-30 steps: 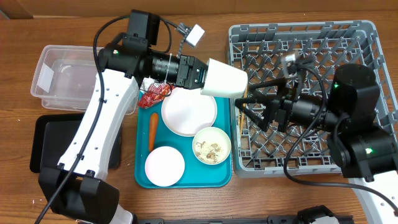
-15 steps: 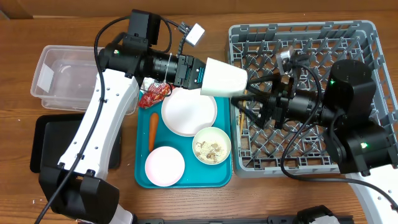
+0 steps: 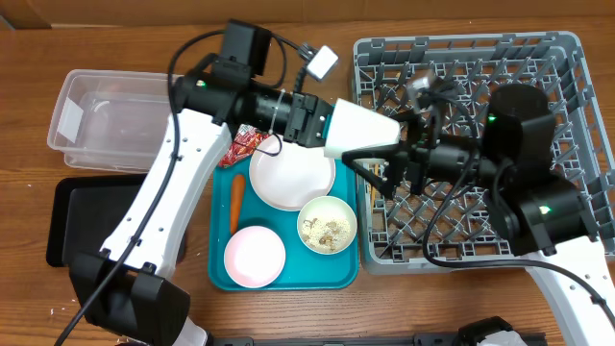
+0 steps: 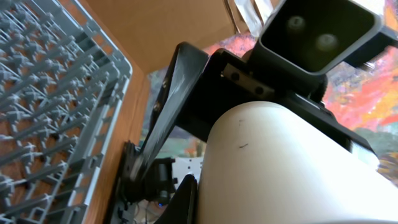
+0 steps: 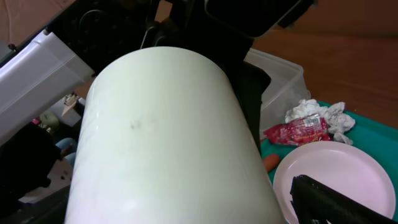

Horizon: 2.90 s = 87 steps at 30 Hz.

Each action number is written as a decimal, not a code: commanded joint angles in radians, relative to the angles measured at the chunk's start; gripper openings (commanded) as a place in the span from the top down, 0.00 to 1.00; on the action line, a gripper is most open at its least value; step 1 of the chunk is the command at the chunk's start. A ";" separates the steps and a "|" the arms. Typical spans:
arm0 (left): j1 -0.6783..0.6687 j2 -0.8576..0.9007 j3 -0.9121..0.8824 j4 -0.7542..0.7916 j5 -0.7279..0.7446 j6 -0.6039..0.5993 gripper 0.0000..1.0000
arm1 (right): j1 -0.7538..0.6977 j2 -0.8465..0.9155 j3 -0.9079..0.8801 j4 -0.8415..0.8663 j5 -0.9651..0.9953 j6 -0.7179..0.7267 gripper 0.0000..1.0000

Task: Sort waste into correct bins and load items into the dishwasher
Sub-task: 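Grasp the held white cup with the right gripper from the left, then lower the white cup into the grey rack with the right gripper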

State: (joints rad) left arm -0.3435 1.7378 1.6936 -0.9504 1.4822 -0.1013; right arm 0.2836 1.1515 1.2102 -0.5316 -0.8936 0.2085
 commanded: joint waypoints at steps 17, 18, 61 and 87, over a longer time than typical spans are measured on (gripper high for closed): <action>0.020 -0.018 0.019 -0.002 0.063 0.008 0.96 | -0.011 -0.066 0.015 0.038 0.050 -0.047 0.02; 0.020 -0.018 0.019 -0.002 0.076 0.008 0.96 | -0.011 -0.070 0.015 0.038 0.053 -0.053 0.01; 0.082 -0.123 0.026 0.045 -0.719 -0.171 0.00 | -0.260 -0.190 0.015 -0.673 1.019 0.345 0.46; 0.081 -0.126 0.026 -0.119 -0.954 -0.129 0.00 | -0.604 0.304 0.058 -0.728 0.898 0.211 0.09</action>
State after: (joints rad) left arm -0.2661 1.6314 1.6955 -1.0672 0.5297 -0.2550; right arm -0.3191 1.5028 1.2137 -1.2625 0.0078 0.4408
